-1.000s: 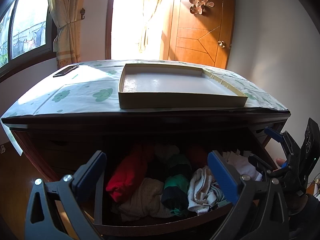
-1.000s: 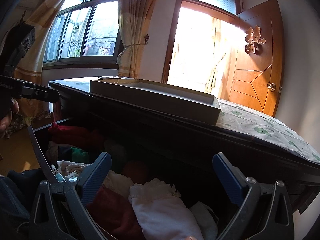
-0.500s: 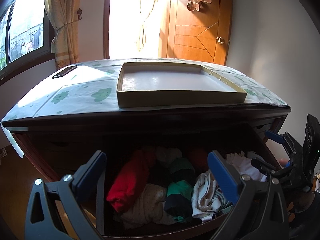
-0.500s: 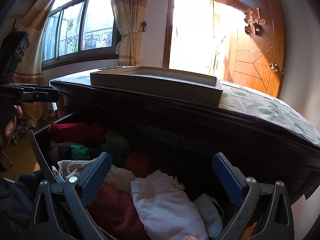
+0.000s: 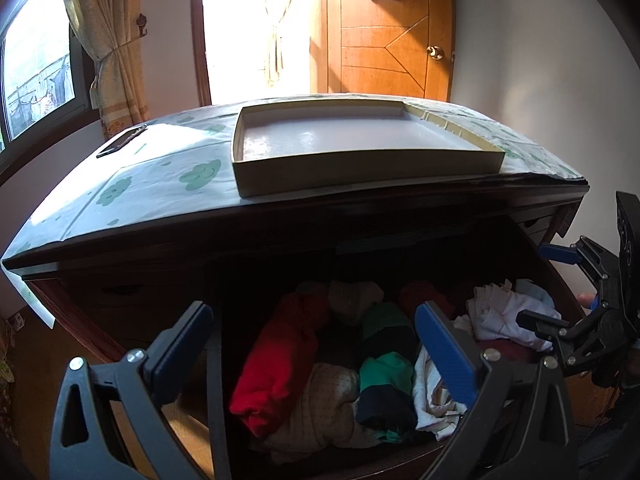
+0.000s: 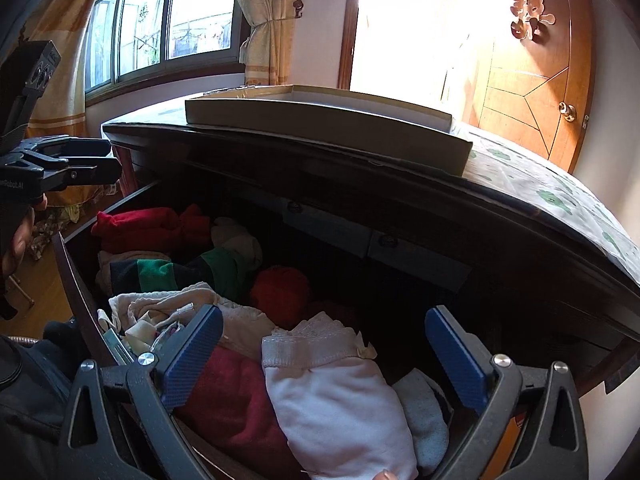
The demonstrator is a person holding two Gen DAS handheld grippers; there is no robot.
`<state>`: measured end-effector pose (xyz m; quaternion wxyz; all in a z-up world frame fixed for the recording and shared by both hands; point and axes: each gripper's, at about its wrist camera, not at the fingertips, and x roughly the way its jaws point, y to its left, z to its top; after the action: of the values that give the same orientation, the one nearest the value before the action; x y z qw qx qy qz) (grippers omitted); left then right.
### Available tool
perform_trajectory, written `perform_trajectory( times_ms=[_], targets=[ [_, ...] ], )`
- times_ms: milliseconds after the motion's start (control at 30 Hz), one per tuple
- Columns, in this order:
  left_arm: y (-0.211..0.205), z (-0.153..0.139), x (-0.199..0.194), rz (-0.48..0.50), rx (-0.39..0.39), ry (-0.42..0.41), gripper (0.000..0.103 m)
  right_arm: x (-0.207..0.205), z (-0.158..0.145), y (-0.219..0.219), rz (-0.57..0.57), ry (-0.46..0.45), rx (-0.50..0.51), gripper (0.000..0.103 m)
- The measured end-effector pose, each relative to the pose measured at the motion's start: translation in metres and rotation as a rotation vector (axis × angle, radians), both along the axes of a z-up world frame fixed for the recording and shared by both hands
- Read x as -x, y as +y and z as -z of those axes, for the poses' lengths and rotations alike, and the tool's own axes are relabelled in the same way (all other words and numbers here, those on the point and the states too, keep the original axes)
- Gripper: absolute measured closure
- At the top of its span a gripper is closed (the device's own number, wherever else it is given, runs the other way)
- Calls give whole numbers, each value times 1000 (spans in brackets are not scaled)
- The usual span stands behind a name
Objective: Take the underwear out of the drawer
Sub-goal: 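Lower both tools into the open drawer toward the folded clothes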
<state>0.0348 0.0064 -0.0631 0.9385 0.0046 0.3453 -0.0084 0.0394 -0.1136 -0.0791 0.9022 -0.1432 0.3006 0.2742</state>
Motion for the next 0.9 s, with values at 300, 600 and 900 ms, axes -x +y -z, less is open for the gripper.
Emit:
perform_trajectory(
  times_ms=[300, 600, 900],
  targets=[
    [13, 14, -13, 21, -77, 59, 0, -8, 6, 2, -33, 89, 32, 1],
    [0, 33, -36, 126, -156, 141, 1, -25, 14, 10, -59, 215, 87, 1],
    [-5, 50, -58, 214, -170, 263, 11, -38, 21, 4, -37, 316, 46, 1]
  ],
)
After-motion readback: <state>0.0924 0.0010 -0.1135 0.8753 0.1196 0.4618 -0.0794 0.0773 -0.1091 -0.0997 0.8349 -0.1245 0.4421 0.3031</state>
